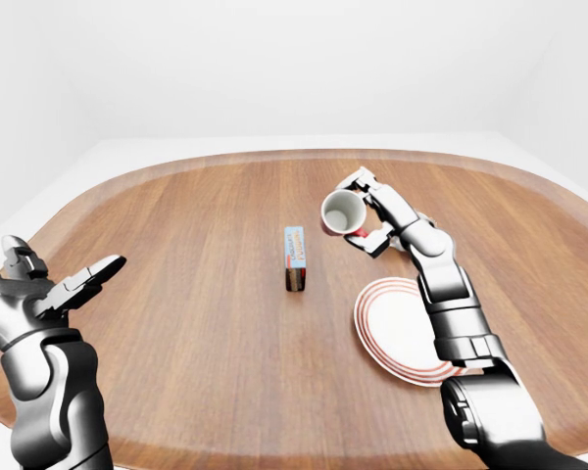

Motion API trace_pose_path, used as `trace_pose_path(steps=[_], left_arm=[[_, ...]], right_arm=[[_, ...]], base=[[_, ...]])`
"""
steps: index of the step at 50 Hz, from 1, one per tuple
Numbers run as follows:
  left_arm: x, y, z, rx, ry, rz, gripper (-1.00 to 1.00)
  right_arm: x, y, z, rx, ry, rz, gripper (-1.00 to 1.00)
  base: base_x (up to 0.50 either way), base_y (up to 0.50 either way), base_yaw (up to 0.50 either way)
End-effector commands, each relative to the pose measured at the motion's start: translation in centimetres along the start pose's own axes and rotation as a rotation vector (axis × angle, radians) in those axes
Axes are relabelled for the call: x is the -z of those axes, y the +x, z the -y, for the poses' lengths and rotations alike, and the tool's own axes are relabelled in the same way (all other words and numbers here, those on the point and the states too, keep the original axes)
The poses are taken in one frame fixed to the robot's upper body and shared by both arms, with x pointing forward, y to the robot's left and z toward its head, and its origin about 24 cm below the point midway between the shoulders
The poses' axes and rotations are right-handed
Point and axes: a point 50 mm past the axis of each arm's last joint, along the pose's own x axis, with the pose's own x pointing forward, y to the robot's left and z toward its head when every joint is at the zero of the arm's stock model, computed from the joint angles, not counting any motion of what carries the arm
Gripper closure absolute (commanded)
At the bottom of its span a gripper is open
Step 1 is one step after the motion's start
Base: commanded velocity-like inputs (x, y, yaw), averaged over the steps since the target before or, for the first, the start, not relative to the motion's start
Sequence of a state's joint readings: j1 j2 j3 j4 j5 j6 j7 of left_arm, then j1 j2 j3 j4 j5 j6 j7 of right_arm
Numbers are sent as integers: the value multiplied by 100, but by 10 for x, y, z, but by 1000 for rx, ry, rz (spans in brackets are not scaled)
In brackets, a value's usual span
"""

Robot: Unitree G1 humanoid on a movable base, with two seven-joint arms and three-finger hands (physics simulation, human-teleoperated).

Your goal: Pick up the red mug and put it on the plate

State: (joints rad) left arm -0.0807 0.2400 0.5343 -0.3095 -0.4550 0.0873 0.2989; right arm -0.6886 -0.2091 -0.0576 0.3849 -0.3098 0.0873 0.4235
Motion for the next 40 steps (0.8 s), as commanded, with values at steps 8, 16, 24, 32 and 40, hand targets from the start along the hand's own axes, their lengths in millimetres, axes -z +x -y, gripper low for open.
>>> trace_pose_path(steps=[8, 16, 24, 32, 40], left_arm=[[0, 0, 0, 0, 1, 2, -100], [-1, -1, 0, 1, 2, 3, -100], [1, -1, 0, 2, 6, -3, -100], [1, -1, 0, 3, 6, -2, -100], [4, -1, 0, 3, 12, -14, -100]], right_arm=[[69, -69, 83, 187, 14, -244, 100], [121, -97, 72, 200, 146, -416, 100], [164, -117, 52, 194, 229, -601, 100], [183, -134, 45, 177, 256, -658, 100], [198, -149, 31, 144, 266, -715, 100]], base=[[0, 0, 0], [0, 0, 0], [0, 0, 0], [0, 0, 0], [0, 0, 0]])
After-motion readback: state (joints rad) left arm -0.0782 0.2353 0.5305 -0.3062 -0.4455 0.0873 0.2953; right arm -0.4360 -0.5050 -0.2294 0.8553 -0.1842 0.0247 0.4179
